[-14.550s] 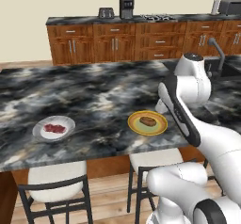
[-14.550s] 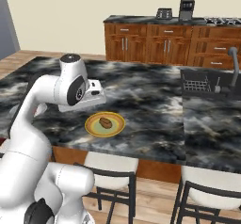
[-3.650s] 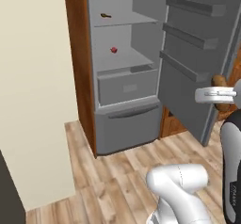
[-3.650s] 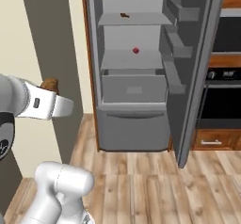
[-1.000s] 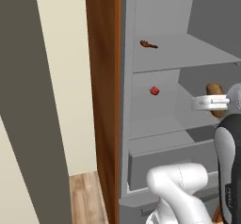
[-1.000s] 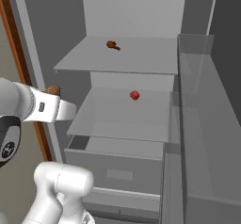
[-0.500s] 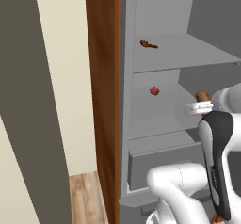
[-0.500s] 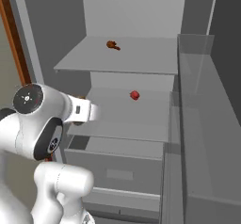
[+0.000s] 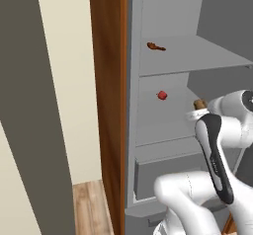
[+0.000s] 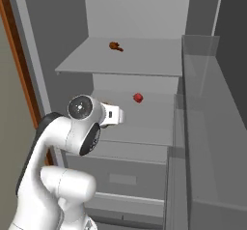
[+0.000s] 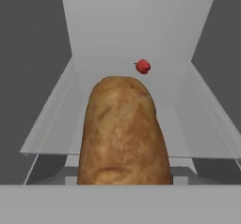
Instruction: Transport the steak and potato to the fridge. Place the steak on the rack containing meat and place the potato on the rack containing the vegetable, ensuring meats and vegetables are on different racks.
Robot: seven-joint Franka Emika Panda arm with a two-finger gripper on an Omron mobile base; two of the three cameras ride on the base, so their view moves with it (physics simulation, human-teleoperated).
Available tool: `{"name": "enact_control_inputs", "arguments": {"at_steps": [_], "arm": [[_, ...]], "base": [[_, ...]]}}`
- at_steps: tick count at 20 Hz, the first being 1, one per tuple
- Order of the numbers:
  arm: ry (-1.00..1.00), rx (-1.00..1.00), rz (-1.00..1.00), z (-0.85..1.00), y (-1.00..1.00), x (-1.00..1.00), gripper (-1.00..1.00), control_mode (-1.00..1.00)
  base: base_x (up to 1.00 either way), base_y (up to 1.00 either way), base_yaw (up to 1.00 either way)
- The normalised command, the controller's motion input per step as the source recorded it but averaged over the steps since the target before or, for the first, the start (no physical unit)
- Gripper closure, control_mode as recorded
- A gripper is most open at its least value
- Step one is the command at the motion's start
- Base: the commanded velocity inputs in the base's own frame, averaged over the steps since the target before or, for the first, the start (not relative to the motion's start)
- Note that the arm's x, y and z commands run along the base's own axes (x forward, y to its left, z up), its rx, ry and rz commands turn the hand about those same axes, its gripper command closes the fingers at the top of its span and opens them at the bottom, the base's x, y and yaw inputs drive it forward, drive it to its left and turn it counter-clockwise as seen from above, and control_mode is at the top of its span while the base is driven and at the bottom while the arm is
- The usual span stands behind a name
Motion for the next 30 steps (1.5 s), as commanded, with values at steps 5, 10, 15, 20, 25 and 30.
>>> {"name": "enact_control_inputs", "arguments": {"at_steps": [5, 10, 15, 20, 25, 30], "arm": [[0.01, -0.01, 0.04, -0.55, -0.16, 0.97, 1.0, -1.0], [0.09, 0.0, 0.02, -0.34, -0.07, 0.74, 1.0, -1.0], [0.23, 0.0, 0.0, -0.2, 0.0, 0.61, 1.0, -1.0], [0.11, 0.0, 0.02, -0.29, 0.0, 0.44, 1.0, -1.0], [0.02, 0.0, 0.05, -0.41, -0.06, 0.39, 1.0, -1.0], [0.06, 0.0, 0.04, -0.48, -0.09, 0.62, 1.0, -1.0]], "base": [[0.0, 0.0, 0.0], [0.0, 0.0, 0.0], [0.0, 0.0, 0.0], [0.0, 0.0, 0.0], [0.0, 0.0, 0.0], [0.0, 0.0, 0.0]]}}
